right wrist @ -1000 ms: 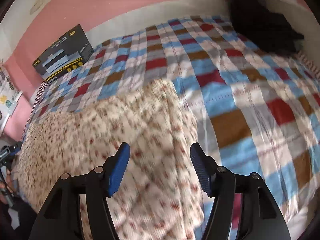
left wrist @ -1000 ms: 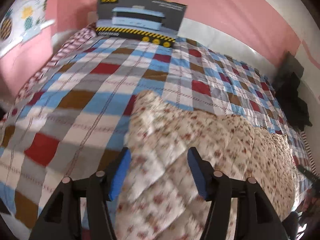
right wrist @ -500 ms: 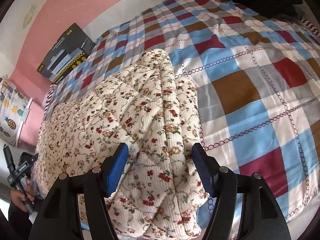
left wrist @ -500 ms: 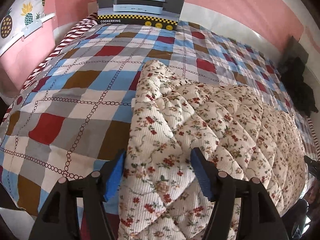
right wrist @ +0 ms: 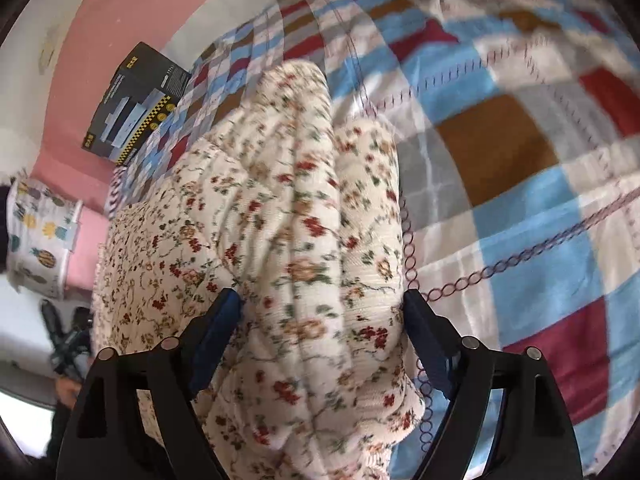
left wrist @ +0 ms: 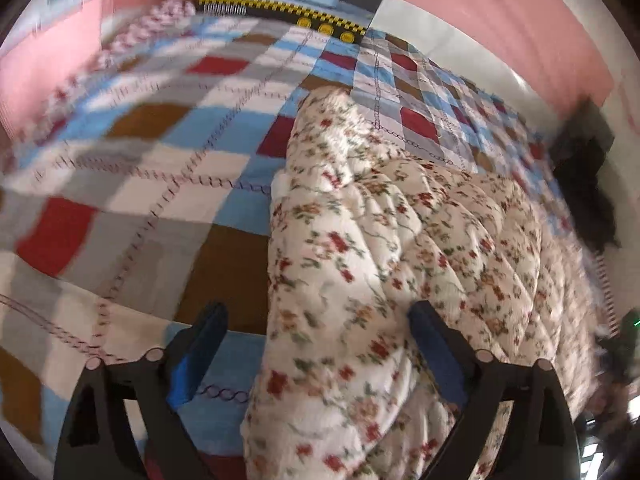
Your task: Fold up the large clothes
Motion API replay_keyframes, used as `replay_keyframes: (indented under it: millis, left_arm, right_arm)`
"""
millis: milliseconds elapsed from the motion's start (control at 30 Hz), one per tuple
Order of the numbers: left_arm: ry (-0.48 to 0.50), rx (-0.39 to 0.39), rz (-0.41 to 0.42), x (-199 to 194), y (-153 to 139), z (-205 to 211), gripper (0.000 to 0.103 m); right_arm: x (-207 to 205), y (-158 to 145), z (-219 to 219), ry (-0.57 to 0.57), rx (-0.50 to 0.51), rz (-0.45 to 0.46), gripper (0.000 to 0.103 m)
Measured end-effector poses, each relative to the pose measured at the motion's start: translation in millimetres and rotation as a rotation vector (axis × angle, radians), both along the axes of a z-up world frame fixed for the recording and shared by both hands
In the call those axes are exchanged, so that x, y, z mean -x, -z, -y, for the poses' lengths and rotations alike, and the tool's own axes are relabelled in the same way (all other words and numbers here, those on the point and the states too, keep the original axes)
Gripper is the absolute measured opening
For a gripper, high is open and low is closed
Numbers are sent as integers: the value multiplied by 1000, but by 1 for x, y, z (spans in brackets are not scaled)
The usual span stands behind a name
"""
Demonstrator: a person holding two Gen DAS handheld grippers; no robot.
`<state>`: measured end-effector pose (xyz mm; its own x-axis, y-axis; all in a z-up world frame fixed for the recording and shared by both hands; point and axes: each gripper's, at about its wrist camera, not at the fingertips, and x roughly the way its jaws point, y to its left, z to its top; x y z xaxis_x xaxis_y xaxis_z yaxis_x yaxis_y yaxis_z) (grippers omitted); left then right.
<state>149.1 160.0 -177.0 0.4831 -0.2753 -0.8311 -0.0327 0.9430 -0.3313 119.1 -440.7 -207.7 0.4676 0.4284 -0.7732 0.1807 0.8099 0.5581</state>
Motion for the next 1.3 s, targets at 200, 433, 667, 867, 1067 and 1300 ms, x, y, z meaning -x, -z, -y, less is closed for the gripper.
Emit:
replay_keyframes:
  millis: [200,433,667,867,1067,1300]
  left_arm:
    - [19,212,-59,-12,22,-12,97]
    - [93,281,-90,-18,29,1,97]
    - [115,264,-102,-17,29,17,95]
    - [114,162,-94,-19,23,38,85]
    - [91,60,-76,-13,1,55,59]
    - [73,57,-14,0,-44,50,43]
  right_arm:
    - [-5,14,7,-24,-108,-13,82]
    - [-14,21,1,-57,-131,-19,81]
    - [-15,16,-4,-80,-133,0,62]
    - [-23,23,-9,-75,-131,-15,59]
    - [-18,6,-16,-52,-75,-30,45]
    - [-1,-45,-23,-43,-47,58,39]
